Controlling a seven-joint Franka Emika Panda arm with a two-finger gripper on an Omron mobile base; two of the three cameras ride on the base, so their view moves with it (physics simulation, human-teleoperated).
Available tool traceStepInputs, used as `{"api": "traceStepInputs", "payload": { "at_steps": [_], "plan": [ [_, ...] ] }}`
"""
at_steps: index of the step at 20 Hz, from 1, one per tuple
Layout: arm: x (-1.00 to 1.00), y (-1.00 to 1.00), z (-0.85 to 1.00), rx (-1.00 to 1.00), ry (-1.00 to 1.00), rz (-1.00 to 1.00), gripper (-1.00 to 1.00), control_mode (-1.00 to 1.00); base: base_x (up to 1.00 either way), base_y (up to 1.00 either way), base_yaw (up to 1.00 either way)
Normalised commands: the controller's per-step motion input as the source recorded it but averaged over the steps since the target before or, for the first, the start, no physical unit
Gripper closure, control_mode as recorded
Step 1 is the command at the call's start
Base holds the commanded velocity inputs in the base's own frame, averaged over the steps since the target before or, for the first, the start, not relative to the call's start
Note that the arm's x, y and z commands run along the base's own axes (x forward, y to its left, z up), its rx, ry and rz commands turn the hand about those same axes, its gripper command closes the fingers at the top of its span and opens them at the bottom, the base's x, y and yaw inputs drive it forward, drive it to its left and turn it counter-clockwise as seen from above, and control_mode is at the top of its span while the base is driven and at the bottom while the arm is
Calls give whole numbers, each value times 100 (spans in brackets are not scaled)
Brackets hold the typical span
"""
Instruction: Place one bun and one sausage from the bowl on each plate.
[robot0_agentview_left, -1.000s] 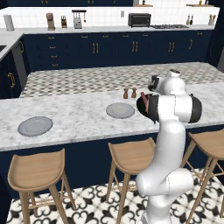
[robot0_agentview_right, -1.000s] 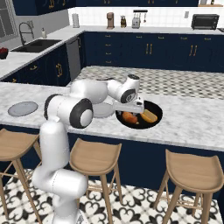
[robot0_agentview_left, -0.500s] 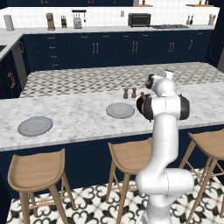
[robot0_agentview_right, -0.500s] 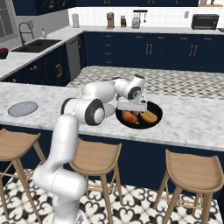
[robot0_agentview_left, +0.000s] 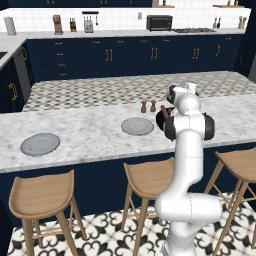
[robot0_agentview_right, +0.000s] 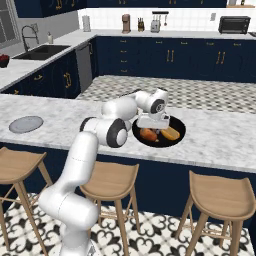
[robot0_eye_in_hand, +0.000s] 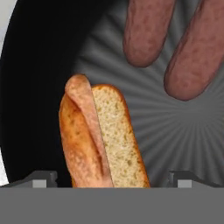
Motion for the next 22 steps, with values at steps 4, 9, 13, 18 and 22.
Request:
{"api": "traceStepInputs", "payload": {
  "at_steps": [4, 9, 13, 18, 22],
  "plan": [
    [-33, 23, -24, 0, 0, 5, -100, -100, 0, 0, 0],
    [-6, 10, -5, -1, -1, 1, -100, -100, 0, 0, 0],
    [0, 0, 0, 0, 0, 0, 100, -100, 0, 0, 0],
    [0, 0, 0, 0, 0, 0, 100, -100, 0, 0, 0],
    [-19, 4, 18, 0, -3, -4, 100, -100, 0, 0, 0]
  ]
}}
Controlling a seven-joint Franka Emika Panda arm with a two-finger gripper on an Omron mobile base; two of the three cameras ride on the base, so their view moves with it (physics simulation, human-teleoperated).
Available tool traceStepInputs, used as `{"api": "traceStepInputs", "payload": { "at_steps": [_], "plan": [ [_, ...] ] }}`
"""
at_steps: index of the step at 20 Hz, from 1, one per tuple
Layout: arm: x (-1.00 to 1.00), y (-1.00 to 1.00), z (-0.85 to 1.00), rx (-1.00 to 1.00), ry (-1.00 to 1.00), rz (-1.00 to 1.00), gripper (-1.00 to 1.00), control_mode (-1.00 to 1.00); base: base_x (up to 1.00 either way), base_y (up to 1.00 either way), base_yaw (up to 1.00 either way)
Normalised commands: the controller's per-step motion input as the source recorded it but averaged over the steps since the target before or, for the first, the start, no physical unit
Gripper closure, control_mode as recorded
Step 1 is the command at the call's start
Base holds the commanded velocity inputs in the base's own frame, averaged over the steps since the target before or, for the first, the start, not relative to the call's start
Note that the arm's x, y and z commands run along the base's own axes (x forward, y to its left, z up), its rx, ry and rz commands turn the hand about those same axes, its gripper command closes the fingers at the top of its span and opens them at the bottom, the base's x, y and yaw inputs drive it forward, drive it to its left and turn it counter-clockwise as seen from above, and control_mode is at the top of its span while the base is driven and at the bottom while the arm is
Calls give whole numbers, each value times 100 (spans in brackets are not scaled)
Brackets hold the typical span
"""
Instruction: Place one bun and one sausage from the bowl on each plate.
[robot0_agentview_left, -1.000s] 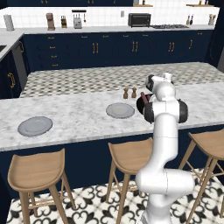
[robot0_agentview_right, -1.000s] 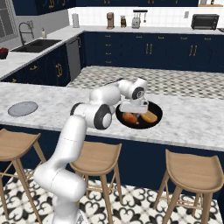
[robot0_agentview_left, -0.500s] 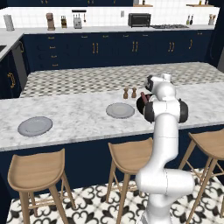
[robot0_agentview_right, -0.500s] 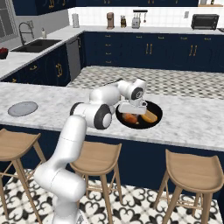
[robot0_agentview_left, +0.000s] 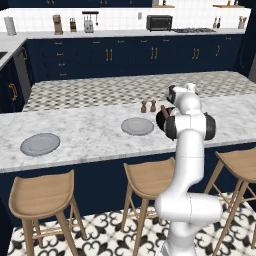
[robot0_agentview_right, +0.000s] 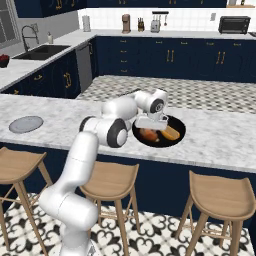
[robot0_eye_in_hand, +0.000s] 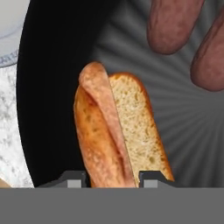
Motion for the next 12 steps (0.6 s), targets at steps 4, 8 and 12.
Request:
{"api": "traceStepInputs", "payload": {
  "at_steps": [4, 8, 12],
  "plan": [
    [-57, 63, 70, -2, -12, -15, 100, -100, 0, 0, 0],
    [-35, 83, 56, -5, -14, -26, 100, -100, 0, 0, 0],
    [-5, 82, 52, -5, -18, -33, 100, -100, 0, 0, 0]
  ]
}}
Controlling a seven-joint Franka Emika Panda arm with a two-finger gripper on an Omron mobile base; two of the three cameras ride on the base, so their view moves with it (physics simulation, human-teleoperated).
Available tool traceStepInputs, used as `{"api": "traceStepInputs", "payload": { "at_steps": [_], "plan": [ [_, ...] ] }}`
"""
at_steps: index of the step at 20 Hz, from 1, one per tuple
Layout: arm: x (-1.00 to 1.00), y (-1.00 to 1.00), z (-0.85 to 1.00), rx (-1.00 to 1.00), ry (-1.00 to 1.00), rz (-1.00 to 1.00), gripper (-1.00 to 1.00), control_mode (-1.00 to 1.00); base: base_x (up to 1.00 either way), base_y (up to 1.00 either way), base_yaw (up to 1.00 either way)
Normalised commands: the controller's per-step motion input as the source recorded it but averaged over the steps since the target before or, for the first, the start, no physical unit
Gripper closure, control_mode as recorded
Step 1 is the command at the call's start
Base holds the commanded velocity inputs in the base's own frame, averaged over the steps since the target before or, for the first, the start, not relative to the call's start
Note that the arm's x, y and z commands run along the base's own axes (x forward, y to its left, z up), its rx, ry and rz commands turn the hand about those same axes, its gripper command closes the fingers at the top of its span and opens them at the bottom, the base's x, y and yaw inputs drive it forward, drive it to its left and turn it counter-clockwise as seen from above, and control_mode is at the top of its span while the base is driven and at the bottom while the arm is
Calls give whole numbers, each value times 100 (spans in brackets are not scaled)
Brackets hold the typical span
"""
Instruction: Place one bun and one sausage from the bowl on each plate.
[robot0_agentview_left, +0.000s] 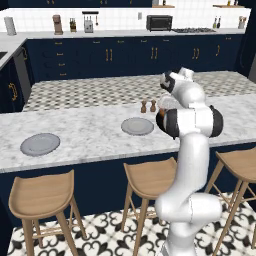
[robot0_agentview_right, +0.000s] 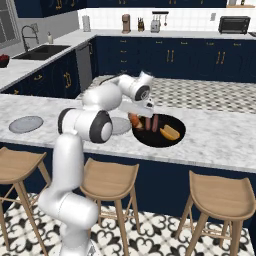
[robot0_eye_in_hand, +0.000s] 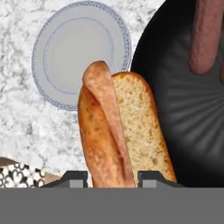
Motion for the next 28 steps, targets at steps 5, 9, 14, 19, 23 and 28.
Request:
{"api": "traceStepInputs", "payload": {
  "at_steps": [5, 9, 14, 19, 23, 28],
  "plan": [
    [13, 100, 9, -15, -21, -31, 100, -100, 0, 0, 0],
    [59, 67, -17, -11, -5, -13, 100, -100, 0, 0, 0],
    [65, 11, -3, -1, 8, -6, 100, -100, 0, 0, 0],
    [65, -1, -13, 0, 12, -5, 100, -100, 0, 0, 0],
    [56, 0, -39, 0, 4, -2, 100, -100, 0, 0, 0],
    [14, 0, -59, 0, 0, 0, 100, -100, 0, 0, 0]
  ]
}}
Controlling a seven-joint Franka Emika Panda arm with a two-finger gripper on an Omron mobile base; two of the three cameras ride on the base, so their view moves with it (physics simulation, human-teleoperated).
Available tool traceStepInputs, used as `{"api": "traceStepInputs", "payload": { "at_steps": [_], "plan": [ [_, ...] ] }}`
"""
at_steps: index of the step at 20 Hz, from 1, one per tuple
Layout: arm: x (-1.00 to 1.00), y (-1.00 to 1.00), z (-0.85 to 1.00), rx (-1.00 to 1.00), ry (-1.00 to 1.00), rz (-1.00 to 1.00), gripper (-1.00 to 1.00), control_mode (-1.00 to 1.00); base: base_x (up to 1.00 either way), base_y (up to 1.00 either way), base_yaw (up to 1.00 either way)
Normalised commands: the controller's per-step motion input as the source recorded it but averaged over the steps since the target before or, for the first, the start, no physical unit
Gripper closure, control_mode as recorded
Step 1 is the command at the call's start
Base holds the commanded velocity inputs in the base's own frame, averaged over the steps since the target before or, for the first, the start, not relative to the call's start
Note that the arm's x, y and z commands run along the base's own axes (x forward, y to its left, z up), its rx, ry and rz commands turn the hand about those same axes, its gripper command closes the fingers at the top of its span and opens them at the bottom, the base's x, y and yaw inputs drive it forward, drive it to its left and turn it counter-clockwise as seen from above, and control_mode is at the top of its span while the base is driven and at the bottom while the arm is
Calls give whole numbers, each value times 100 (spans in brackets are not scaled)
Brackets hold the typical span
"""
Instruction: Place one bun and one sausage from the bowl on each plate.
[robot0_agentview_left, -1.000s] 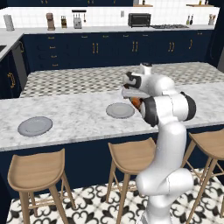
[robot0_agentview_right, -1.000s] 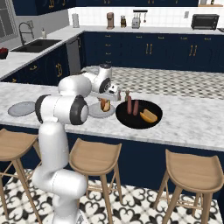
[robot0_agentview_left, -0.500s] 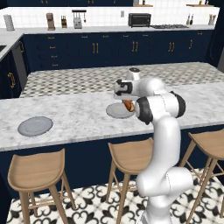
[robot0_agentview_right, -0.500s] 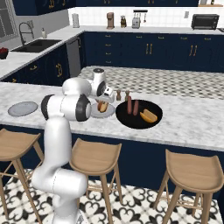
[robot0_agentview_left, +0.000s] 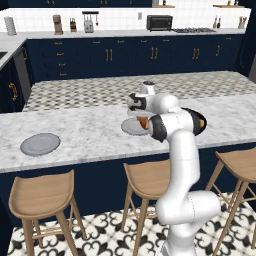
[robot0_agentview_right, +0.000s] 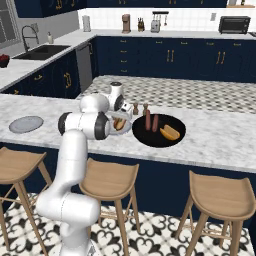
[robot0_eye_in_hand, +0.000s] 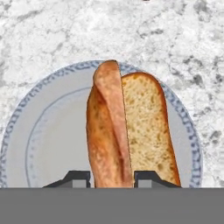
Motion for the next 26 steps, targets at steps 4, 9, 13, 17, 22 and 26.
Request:
{"api": "traceStepInputs", "payload": {
  "at_steps": [4, 9, 13, 17, 22, 26],
  "plan": [
    [0, -1, -6, 0, 0, 0, 100, -100, 0, 0, 0],
    [0, 0, 0, 0, 0, 0, -100, -100, 0, 0, 0],
    [0, 0, 0, 0, 0, 0, -100, -100, 0, 0, 0],
    [-10, 0, 8, 0, -1, 0, -100, -100, 0, 0, 0],
    [-83, -8, 59, -3, -22, 0, -100, -100, 0, 0, 0],
    [-100, -47, 14, -4, -42, 1, -100, -100, 0, 0, 0]
  ]
}}
